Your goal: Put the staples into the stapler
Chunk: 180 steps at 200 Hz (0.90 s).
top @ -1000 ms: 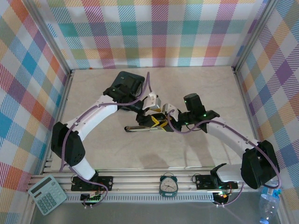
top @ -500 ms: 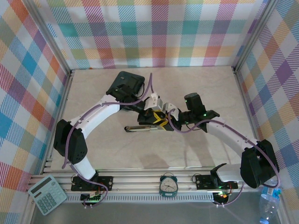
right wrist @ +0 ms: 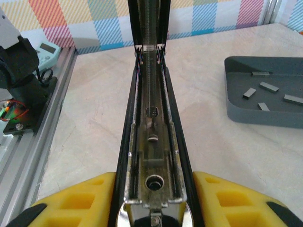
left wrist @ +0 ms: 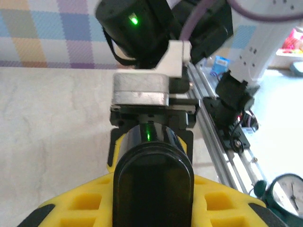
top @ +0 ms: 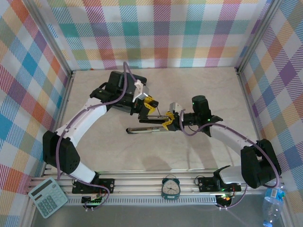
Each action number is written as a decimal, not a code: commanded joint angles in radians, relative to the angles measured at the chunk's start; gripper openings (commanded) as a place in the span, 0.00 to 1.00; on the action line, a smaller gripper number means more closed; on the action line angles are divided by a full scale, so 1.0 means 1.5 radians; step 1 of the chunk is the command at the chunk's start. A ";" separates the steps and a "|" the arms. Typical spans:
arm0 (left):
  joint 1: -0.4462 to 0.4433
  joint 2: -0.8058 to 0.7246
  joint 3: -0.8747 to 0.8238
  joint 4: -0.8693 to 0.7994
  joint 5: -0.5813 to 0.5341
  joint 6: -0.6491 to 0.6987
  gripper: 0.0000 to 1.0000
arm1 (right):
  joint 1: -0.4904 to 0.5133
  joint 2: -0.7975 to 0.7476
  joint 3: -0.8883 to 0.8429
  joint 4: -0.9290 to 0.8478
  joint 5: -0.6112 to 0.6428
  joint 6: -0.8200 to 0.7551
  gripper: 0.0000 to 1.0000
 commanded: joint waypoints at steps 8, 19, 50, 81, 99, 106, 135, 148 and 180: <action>0.061 -0.071 0.007 0.091 -0.096 -0.187 0.00 | -0.030 0.024 -0.027 0.003 0.024 0.008 0.09; 0.067 -0.088 0.005 0.118 -0.130 -0.233 0.00 | -0.030 0.029 -0.027 0.015 0.024 0.014 0.09; 0.106 -0.151 -0.032 0.246 -0.210 -0.372 0.00 | -0.032 0.043 -0.022 0.046 0.018 0.038 0.08; 0.141 -0.200 -0.063 0.367 -0.273 -0.486 0.00 | -0.031 0.057 -0.037 0.126 -0.018 0.092 0.09; 0.145 -0.213 -0.077 0.427 -0.301 -0.523 0.00 | -0.031 0.067 -0.048 0.189 -0.034 0.136 0.09; 0.146 -0.215 -0.080 0.448 -0.310 -0.536 0.00 | -0.030 0.070 -0.050 0.201 -0.036 0.145 0.09; 0.146 -0.211 -0.102 0.545 -0.353 -0.614 0.00 | -0.028 0.082 -0.043 0.180 -0.025 0.143 0.08; 0.146 -0.202 -0.109 0.594 -0.343 -0.647 0.00 | -0.024 0.083 -0.033 0.149 -0.021 0.128 0.09; 0.142 -0.179 -0.118 0.695 -0.341 -0.716 0.00 | -0.001 0.090 -0.017 0.125 -0.013 0.116 0.10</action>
